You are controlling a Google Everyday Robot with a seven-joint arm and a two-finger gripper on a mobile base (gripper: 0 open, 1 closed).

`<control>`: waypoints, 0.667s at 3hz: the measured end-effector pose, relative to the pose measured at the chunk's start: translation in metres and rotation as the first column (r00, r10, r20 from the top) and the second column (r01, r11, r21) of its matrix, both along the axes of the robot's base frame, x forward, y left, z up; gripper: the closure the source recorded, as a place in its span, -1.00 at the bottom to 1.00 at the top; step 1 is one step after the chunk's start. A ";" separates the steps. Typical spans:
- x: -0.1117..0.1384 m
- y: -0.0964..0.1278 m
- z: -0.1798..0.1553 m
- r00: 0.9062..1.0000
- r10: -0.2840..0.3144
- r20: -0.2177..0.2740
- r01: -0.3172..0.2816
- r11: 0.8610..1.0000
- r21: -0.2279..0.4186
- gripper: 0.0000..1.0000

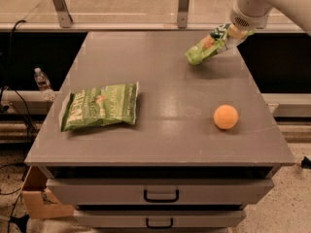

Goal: Move green rice chip bag near orange

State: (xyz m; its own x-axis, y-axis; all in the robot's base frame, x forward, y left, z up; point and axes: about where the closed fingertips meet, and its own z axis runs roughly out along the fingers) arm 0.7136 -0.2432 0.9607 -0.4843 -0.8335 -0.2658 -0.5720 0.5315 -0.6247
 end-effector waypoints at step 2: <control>-0.064 0.009 0.003 0.989 -0.147 0.000 0.147 0.989 0.006 1.00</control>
Offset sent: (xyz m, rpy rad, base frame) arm -0.1030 0.0133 0.0013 0.0220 0.0084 -0.2454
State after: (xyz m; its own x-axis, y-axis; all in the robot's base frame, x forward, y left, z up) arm 0.6497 -0.2344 0.9642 -0.6017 -0.7515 -0.2704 -0.4872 0.6137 -0.6213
